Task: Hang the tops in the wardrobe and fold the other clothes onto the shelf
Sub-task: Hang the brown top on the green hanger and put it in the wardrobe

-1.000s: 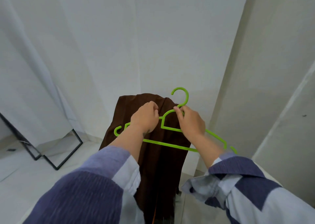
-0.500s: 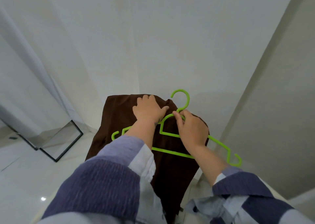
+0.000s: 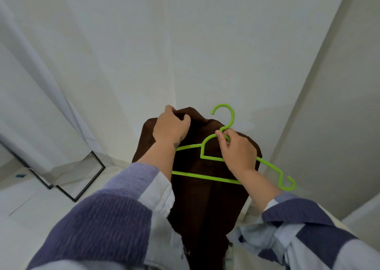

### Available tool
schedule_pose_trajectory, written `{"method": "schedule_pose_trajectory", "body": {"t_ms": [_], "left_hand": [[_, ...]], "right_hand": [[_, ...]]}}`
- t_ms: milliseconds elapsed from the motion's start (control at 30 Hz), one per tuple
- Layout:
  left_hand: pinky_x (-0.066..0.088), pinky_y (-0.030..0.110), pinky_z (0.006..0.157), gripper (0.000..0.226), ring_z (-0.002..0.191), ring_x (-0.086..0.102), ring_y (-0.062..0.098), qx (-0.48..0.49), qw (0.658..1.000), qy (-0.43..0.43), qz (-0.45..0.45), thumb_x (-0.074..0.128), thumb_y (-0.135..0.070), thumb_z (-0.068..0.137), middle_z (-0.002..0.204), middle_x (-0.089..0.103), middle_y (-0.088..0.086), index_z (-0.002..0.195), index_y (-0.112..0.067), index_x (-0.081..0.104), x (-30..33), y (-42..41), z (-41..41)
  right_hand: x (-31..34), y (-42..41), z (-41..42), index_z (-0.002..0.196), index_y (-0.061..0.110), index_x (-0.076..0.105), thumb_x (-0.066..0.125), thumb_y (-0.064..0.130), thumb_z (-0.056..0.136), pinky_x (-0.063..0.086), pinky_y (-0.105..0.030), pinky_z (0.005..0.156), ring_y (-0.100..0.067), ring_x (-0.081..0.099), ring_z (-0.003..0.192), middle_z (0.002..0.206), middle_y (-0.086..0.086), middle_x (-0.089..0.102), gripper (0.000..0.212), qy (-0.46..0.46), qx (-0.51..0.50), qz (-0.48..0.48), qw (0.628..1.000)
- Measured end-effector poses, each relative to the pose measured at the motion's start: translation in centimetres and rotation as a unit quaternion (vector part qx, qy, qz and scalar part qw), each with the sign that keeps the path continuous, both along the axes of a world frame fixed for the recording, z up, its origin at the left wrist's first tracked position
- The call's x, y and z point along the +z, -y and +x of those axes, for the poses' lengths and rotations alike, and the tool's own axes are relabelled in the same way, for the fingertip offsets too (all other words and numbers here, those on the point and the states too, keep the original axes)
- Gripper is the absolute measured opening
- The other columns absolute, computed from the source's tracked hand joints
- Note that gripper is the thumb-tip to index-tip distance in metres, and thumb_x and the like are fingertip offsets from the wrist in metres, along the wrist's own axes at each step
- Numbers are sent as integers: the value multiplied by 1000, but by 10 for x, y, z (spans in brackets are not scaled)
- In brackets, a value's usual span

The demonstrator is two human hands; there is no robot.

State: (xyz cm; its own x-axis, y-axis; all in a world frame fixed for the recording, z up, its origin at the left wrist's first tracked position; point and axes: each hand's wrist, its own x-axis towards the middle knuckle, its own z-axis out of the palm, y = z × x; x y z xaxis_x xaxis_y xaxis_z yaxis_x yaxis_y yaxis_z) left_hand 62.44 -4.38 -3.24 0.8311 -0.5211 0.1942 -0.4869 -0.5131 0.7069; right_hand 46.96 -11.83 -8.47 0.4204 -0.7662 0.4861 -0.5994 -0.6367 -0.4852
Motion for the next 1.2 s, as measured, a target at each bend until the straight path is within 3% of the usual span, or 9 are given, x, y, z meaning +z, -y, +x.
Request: {"method": "schedule_pose_trajectory", "body": {"t_ms": [167, 333, 467, 567, 667, 833, 1000, 1100, 1200], "left_hand": [[43, 32, 70, 48, 85, 60, 27, 58, 996, 53, 30, 41, -58, 90, 88, 65, 4, 86, -18, 66, 14, -42, 11], [45, 35, 82, 29, 102, 58, 33, 80, 996, 9, -31, 37, -21, 97, 111, 63, 13, 108, -9, 62, 26, -74, 21], [45, 35, 84, 38, 103, 56, 30, 88, 993, -38, -61, 35, 0, 88, 117, 58, 13, 120, -9, 52, 34, -96, 23], [45, 33, 78, 33, 93, 55, 26, 51, 996, -45, -61, 42, -16, 88, 113, 58, 9, 119, -17, 53, 31, -109, 26], [47, 31, 72, 29, 87, 61, 26, 8, 1000, -4, 1, 55, -46, 83, 95, 65, 3, 94, -20, 64, 29, -113, 28], [43, 30, 69, 44, 77, 59, 26, 30, 996, -70, -38, 52, -60, 85, 76, 64, 2, 67, -20, 59, 39, -116, 34], [47, 40, 93, 37, 90, 61, 29, 52, 974, -179, -129, 57, -56, 76, 85, 65, 1, 70, -20, 60, 47, -130, 48], [46, 45, 97, 36, 98, 61, 31, 47, 953, -233, -186, 59, -52, 65, 94, 66, 5, 76, -19, 63, 54, -138, 54], [46, 46, 99, 51, 101, 62, 28, 12, 942, -251, -221, 62, -53, 56, 104, 68, 5, 92, -17, 70, 60, -142, 63]], "right_hand": [[16, -35, -1, 91, 21, 63, 39, 50, 96, 44, -29, 50, -13, 55, 55, 53, 10, 52, 38, 19, 22, -13, 999], [36, -57, -3, 88, 23, 63, 39, 51, 96, 47, -30, 54, -15, 59, 59, 57, 8, 59, 38, 31, 16, -26, 999], [43, -73, -3, 85, 23, 61, 38, 53, 95, 45, -31, 53, -16, 58, 59, 57, 7, 58, 39, 37, 7, -32, 999], [44, -84, -2, 84, 23, 60, 38, 53, 95, 43, -29, 51, -16, 54, 56, 54, 7, 55, 39, 33, 5, -42, 999], [48, -83, -6, 83, 23, 59, 39, 53, 95, 35, -26, 49, -17, 53, 55, 54, 7, 54, 38, 25, -7, -43, 999], [61, -69, -16, 77, 22, 56, 40, 53, 94, 37, -28, 53, -24, 57, 60, 57, 4, 56, 39, 43, -29, -51, 997], [84, -49, -29, 73, 21, 52, 40, 52, 94, 35, -29, 56, -27, 55, 63, 59, 4, 54, 39, 94, -62, -50, 992], [98, -40, -35, 72, 21, 50, 39, 50, 95, 32, -29, 56, -26, 51, 61, 55, 7, 47, 39, 109, -69, -58, 990], [110, -33, -38, 73, 20, 49, 38, 49, 96, 28, -28, 52, -26, 49, 59, 54, 6, 46, 39, 120, -74, -78, 987]]}}
